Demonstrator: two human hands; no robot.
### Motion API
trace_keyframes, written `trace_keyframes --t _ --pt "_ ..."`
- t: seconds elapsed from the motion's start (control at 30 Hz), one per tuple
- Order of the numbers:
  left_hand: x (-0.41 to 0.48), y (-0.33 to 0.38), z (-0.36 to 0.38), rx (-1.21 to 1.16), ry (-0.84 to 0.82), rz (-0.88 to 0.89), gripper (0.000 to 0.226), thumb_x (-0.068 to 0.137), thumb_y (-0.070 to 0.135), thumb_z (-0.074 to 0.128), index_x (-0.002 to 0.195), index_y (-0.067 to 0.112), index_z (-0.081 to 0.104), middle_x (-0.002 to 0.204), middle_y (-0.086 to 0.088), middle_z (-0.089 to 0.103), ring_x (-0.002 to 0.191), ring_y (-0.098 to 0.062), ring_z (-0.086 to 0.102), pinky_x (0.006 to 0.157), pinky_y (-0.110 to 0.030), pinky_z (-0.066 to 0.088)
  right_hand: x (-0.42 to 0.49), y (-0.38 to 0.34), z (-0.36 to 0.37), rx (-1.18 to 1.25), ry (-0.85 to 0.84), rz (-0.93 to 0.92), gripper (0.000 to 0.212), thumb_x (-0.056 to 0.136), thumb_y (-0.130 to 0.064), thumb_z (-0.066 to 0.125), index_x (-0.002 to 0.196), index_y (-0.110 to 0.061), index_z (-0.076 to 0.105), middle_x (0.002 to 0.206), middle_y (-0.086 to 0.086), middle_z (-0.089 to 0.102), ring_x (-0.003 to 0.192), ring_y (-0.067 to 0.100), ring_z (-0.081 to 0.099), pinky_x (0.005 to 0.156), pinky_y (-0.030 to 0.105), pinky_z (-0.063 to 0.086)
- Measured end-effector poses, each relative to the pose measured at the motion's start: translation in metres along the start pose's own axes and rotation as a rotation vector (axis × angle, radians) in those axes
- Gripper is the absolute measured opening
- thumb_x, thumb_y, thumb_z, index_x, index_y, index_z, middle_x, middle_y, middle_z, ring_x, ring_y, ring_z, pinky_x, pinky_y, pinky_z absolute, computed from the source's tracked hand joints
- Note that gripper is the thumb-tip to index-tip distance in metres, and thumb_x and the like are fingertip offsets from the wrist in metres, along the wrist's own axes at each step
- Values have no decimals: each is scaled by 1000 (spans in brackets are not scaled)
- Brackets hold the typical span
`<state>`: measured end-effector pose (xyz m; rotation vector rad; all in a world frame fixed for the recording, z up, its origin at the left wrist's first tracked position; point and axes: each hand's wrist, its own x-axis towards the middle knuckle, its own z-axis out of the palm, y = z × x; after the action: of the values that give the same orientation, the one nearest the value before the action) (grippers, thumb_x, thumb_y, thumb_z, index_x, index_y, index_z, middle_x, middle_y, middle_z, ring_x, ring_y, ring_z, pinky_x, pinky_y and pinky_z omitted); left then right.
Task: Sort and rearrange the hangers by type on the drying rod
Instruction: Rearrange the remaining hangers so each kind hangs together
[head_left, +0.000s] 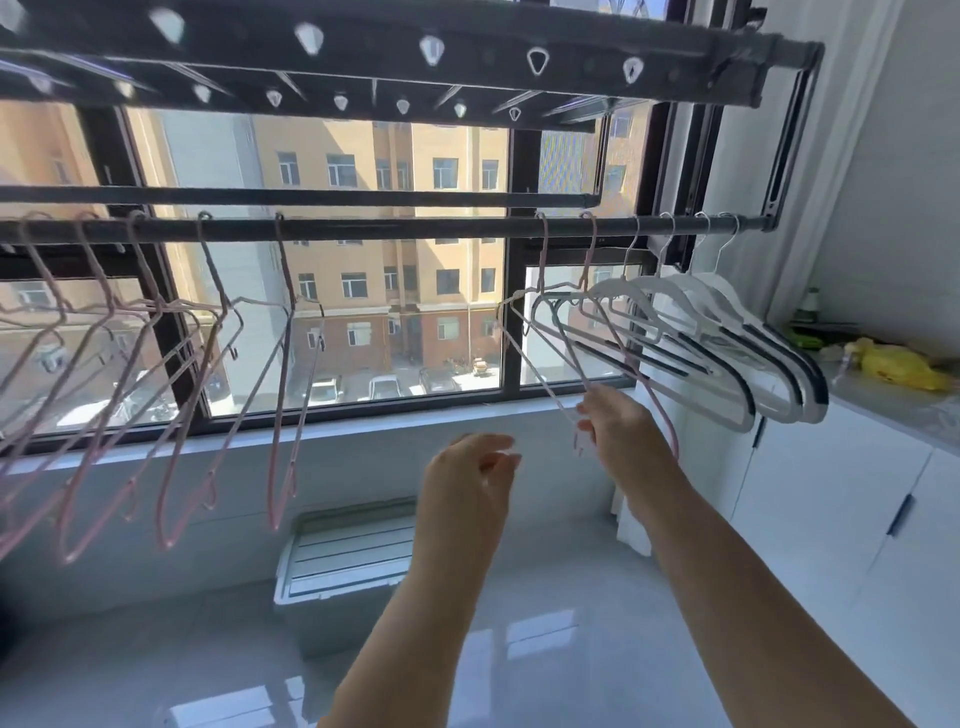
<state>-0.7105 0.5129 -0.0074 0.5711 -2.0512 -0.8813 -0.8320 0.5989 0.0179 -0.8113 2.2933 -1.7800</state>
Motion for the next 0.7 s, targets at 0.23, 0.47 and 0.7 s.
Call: trace_keyframes --t 0.23,0.47,0.7 --pt "6 -22 -93 114 417 -43 37 85 11 61 122 14 56 123 -2 59 112 -17 56 100 -25 39 -45 -30 41 -302 188 -487 44 82 -31 39 119 -12 54 123 8 50 118 21 41 91 12 19" --pt "-4 -61 -118 223 247 -260 40 92 16 51 130 7 46 125 -13 59 113 -26 57 92 -26 40 -55 -44 136 -130 -413 -329 36 95 -20 44 131 -14 44 134 6 48 118 18 48 96 27 37" --pt "-12 -71 -115 162 193 -222 28 90 11 51 115 17 62 80 7 64 70 -4 60 61 -5 40 -57 -68 185 300 -603 12 28 95 -10 44 122 -5 48 104 16 61 73 12 55 53 13 44"
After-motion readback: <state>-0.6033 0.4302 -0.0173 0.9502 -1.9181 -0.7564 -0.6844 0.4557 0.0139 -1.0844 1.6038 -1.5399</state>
